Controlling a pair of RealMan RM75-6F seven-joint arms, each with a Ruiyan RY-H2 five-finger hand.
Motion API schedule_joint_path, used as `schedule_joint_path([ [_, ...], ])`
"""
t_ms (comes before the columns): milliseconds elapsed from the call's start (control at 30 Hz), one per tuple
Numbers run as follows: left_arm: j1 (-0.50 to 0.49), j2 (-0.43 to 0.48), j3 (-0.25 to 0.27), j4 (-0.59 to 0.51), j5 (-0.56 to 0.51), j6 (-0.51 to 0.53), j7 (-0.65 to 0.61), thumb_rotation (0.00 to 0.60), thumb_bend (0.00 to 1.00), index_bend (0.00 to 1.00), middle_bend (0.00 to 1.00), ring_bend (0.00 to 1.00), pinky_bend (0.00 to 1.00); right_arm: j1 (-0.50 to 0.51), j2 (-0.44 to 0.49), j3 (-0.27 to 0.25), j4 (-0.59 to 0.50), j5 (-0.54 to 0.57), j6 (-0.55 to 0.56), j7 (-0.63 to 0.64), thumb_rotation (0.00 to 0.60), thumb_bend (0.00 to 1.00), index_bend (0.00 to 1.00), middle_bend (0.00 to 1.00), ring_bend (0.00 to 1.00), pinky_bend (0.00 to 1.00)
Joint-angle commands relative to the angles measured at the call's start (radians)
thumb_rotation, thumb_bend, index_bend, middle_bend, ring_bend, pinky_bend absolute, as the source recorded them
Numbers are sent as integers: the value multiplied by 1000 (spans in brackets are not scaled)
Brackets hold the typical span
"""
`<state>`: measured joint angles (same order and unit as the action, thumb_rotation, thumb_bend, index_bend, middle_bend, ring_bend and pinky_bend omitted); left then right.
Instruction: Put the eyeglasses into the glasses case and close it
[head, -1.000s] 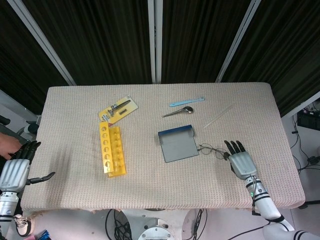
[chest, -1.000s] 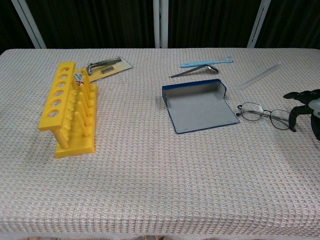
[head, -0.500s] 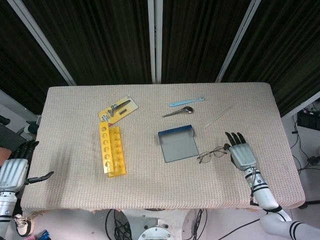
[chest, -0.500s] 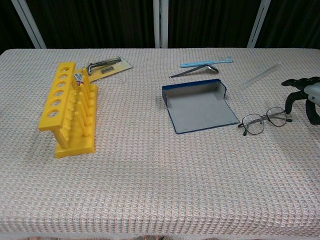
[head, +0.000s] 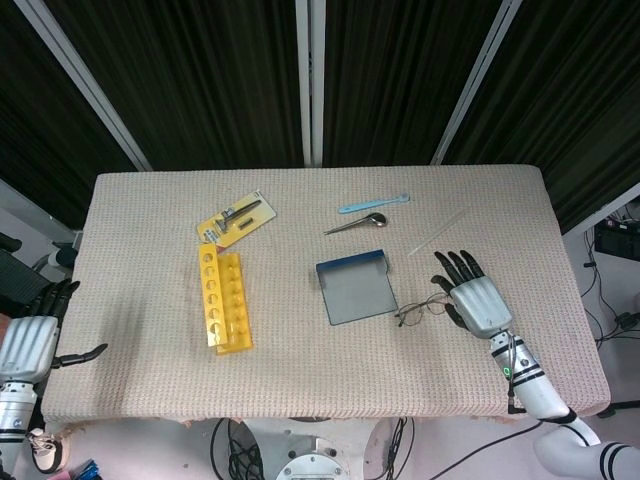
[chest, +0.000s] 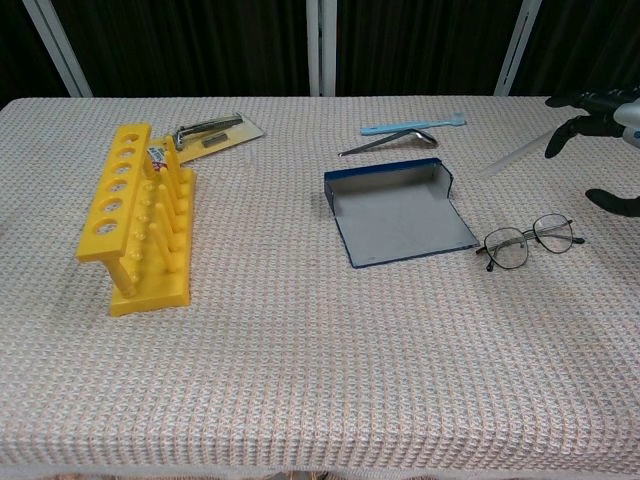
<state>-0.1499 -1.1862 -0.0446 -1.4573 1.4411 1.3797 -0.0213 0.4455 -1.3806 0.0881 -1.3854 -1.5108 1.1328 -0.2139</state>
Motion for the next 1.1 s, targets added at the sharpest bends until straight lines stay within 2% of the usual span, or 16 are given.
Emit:
schedule_joint_path([
  [33, 0, 2, 3, -5, 3, -1, 5, 360, 57, 66, 66, 71, 217, 47, 30, 9, -62, 66, -104, -93, 600, 299, 326, 0, 0, 0],
  [233, 1, 13, 7, -19, 1, -5, 13, 374, 56, 65, 64, 72, 217, 91, -4, 25, -54, 129, -160, -195, 600, 298, 370, 0, 0, 0],
  [633, 4, 20, 10, -14, -4, -12, -4, 374, 56, 66, 64, 72, 217, 124, -66, 22, -9, 232, -213, -247, 600, 294, 388, 0, 0, 0],
  [1100, 4, 18, 14, 3, -9, -26, -9, 371, 57, 66, 64, 71, 217, 144, -107, -2, 43, 239, -219, -243, 600, 297, 429, 0, 0, 0],
])
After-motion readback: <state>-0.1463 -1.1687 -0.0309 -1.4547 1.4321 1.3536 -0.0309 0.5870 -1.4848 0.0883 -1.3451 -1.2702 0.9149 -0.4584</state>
